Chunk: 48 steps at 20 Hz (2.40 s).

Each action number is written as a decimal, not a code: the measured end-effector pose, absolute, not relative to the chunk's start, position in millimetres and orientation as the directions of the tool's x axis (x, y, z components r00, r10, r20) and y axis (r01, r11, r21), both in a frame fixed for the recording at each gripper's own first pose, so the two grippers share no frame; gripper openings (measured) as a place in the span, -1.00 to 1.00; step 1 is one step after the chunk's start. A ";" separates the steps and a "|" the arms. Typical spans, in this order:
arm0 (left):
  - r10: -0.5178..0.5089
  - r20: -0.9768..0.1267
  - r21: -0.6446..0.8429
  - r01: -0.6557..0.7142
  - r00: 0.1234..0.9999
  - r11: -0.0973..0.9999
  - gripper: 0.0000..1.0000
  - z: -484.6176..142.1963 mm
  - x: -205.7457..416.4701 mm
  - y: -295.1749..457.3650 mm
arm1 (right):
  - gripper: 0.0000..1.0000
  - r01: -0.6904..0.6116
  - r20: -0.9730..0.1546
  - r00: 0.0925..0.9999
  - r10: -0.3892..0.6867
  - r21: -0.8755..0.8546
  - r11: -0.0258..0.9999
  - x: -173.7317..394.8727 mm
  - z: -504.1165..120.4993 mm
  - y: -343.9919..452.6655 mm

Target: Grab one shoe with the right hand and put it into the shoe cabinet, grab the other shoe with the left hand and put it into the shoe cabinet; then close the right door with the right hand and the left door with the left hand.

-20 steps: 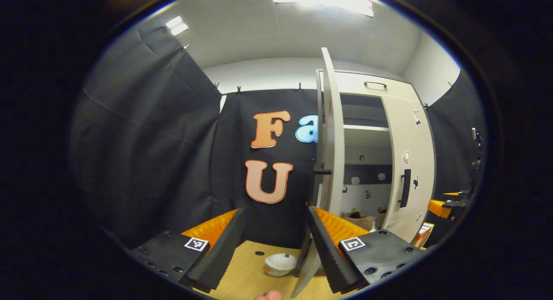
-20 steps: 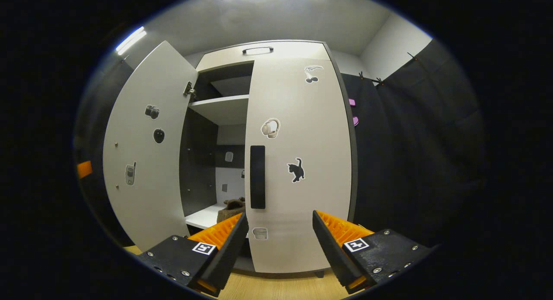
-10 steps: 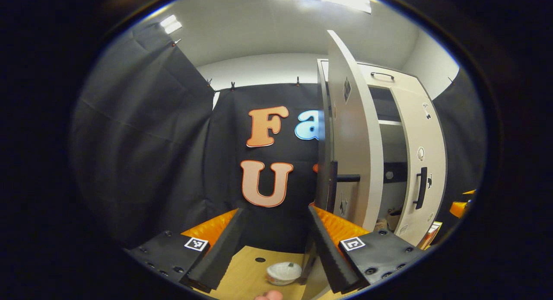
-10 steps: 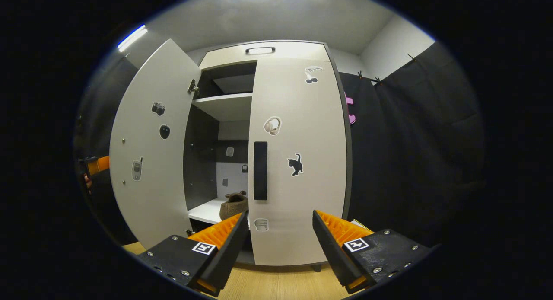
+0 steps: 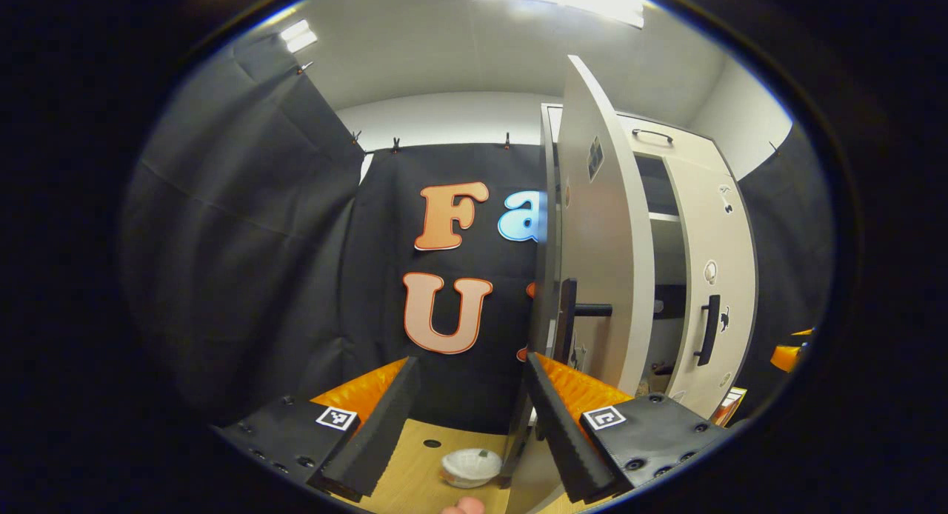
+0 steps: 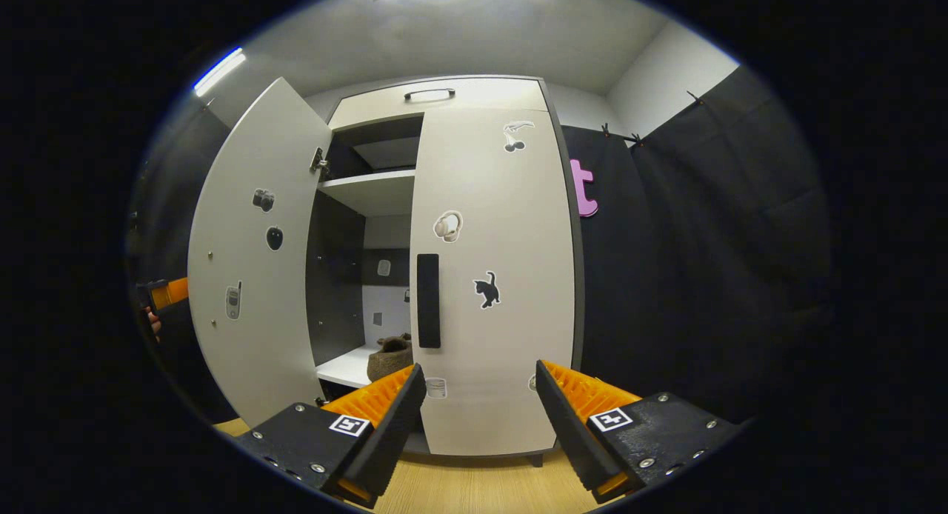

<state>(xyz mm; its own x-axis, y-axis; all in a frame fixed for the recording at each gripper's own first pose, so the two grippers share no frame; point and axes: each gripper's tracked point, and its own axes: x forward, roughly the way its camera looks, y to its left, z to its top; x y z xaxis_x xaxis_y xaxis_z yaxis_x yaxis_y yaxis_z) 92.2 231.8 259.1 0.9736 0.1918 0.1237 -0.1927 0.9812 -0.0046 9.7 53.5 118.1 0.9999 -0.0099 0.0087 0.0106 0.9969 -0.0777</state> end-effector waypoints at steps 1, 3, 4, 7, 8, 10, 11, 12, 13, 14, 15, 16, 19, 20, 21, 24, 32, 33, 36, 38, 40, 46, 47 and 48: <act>0.186 0.122 0.002 -0.188 0.975 0.982 0.83 260.2 92.0 228.7 | 0.85 0.010 0.009 1.000 -0.010 -0.078 0.997 9.8 118.6 52.1; 0.172 0.123 0.011 -0.175 0.977 0.985 0.82 259.1 91.4 219.3 | 0.85 0.008 0.007 1.000 -0.007 -0.070 0.998 8.6 118.7 50.7; 0.161 0.126 0.010 -0.164 0.979 0.986 0.97 258.9 91.4 214.3 | 0.85 0.009 0.009 1.000 -0.009 -0.065 0.998 7.5 119.9 48.9; 0.122 0.124 0.007 -0.123 0.985 0.992 0.97 257.2 93.0 194.3 | 0.84 0.019 0.018 1.000 -0.018 -0.062 0.998 5.4 123.2 43.8; 0.116 0.118 0.000 -0.117 0.986 0.993 0.88 256.9 92.6 187.8 | 0.84 0.020 0.021 1.000 -0.019 -0.059 0.998 4.3 123.8 42.8; 0.095 0.112 -0.012 -0.094 0.989 0.995 0.97 256.0 93.8 175.7 | 0.85 0.027 0.024 0.999 -0.026 -0.052 0.998 1.9 124.9 38.6; 0.085 0.111 -0.019 -0.083 0.990 0.996 0.97 255.3 93.8 170.5 | 0.85 0.030 0.023 0.999 -0.029 -0.049 0.998 1.8 124.6 37.2; 0.075 0.107 -0.019 -0.073 0.992 0.997 0.97 254.6 95.3 166.2 | 0.85 0.034 0.022 0.999 -0.033 -0.049 0.998 0.8 124.0 35.5; 0.065 0.109 -0.016 -0.063 0.992 0.998 0.88 256.0 97.7 161.7 | 0.85 0.036 0.020 0.999 -0.035 -0.050 0.998 0.5 124.1 34.4; 0.056 0.106 -0.013 -0.055 0.993 0.998 0.97 255.1 98.9 156.3 | 0.85 0.038 0.021 0.999 -0.037 -0.053 0.998 -1.1 124.9 32.8; 0.043 0.106 -0.010 -0.042 0.993 0.999 0.97 254.9 98.9 149.3 | 0.85 0.041 0.021 0.999 -0.040 -0.054 0.998 -1.5 125.5 31.5; 0.027 0.105 -0.007 -0.027 0.994 1.000 0.97 254.3 101.1 141.2 | 0.85 0.042 0.023 0.999 -0.041 -0.054 0.998 -2.4 126.8 31.4; -0.028 0.102 -0.005 0.029 0.994 1.000 0.88 251.4 110.6 115.0 | 0.85 0.054 0.030 0.998 -0.052 -0.057 0.997 -2.3 128.8 28.3; -0.039 0.101 -0.012 0.040 0.994 0.999 0.88 250.8 115.1 110.2 | 0.85 0.059 0.028 0.998 -0.058 -0.061 0.996 -3.7 128.6 26.1; -0.049 0.097 -0.023 0.052 0.994 0.998 0.97 249.7 119.8 104.8 | 0.84 0.065 0.030 0.998 -0.064 -0.062 0.996 -4.5 129.2 24.2; -0.096 0.083 -0.062 0.101 0.992 0.993 0.89 245.2 127.8 86.8 | 0.85 0.083 0.027 0.996 -0.082 -0.059 0.995 -7.7 127.1 16.8; -0.185 0.075 -0.031 0.187 0.980 0.982 0.90 235.9 151.6 35.3 | 0.85 0.129 0.019 0.992 -0.128 -0.048 0.991 -13.5 122.5 -4.8; -0.194 0.074 -0.031 0.196 0.978 0.980 0.92 234.5 157.4 29.8 | 0.85 0.133 0.019 0.991 -0.133 -0.051 0.990 -14.2 122.5 -7.4; -0.200 0.074 -0.015 0.202 0.977 0.979 0.92 233.0 176.8 17.7 | 0.85 0.146 0.017 0.989 -0.145 -0.058 0.988 -15.9 124.0 -15.2; -0.192 0.066 -0.008 0.193 0.979 0.981 0.92 228.8 188.0 12.7 | 0.85 0.154 0.020 0.988 -0.153 -0.064 0.986 -16.1 125.3 -19.6; -0.189 0.060 -0.014 0.190 0.980 0.982 0.92 225.8 198.4 8.2 | 0.85 0.158 0.022 0.987 -0.157 -0.064 0.985 -17.6 126.0 -23.5; -0.174 0.021 -0.061 0.175 0.984 0.983 0.87 211.0 228.4 4.0 | 0.85 0.166 0.019 0.986 -0.166 -0.065 0.984 -16.9 124.7 -34.0; -0.169 0.017 -0.062 0.170 0.985 0.983 0.89 209.8 233.8 2.9 | 0.85 0.167 0.019 0.986 -0.166 -0.065 0.984 -15.3 124.9 -34.9; -0.173 0.019 -0.060 0.174 0.985 0.983 0.94 210.3 238.2 -1.1 | 0.85 0.166 0.019 0.986 -0.165 -0.066 0.984 -14.3 125.2 -36.1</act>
